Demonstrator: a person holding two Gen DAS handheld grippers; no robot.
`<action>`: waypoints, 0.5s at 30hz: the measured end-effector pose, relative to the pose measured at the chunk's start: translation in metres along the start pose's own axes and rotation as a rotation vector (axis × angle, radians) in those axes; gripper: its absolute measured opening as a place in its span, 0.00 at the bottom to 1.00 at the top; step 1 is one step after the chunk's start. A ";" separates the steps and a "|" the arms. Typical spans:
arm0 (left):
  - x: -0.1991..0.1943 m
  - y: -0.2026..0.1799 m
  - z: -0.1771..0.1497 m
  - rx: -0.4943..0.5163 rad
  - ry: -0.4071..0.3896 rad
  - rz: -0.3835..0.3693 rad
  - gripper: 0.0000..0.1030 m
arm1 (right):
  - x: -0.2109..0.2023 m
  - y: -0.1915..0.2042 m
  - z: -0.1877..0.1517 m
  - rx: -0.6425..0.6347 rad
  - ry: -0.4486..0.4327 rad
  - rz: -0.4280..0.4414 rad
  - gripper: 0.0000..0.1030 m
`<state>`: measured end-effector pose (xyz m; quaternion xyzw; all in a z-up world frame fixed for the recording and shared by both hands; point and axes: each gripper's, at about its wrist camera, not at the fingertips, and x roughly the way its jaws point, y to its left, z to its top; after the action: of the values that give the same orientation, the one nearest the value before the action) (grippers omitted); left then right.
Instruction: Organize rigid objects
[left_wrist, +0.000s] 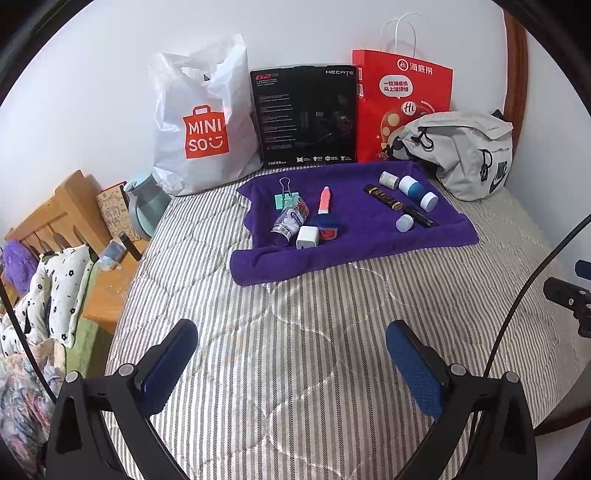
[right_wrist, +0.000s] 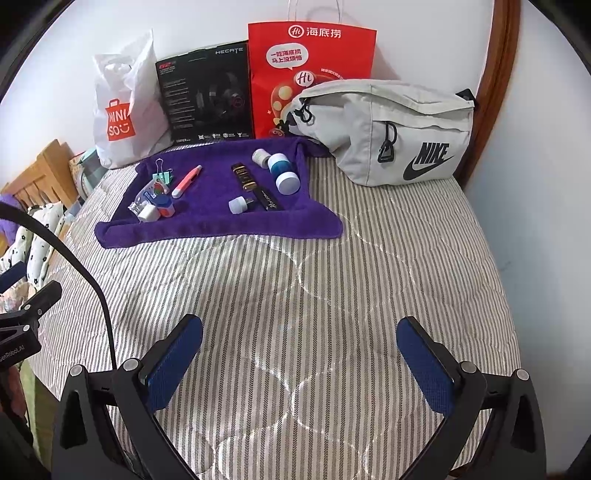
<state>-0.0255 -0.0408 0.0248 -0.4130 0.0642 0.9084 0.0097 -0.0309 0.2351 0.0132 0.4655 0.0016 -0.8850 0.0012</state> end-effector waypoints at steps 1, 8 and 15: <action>0.000 0.000 0.000 0.000 0.000 -0.001 1.00 | 0.000 0.000 0.000 0.000 0.000 0.000 1.00; -0.001 0.001 0.000 -0.005 0.000 -0.010 1.00 | -0.001 0.001 0.000 -0.003 0.005 -0.003 1.00; -0.004 -0.001 0.000 -0.004 -0.022 -0.015 1.00 | 0.002 0.002 0.001 -0.009 0.010 -0.002 1.00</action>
<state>-0.0229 -0.0399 0.0277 -0.4034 0.0589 0.9130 0.0165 -0.0325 0.2334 0.0122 0.4697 0.0060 -0.8828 0.0022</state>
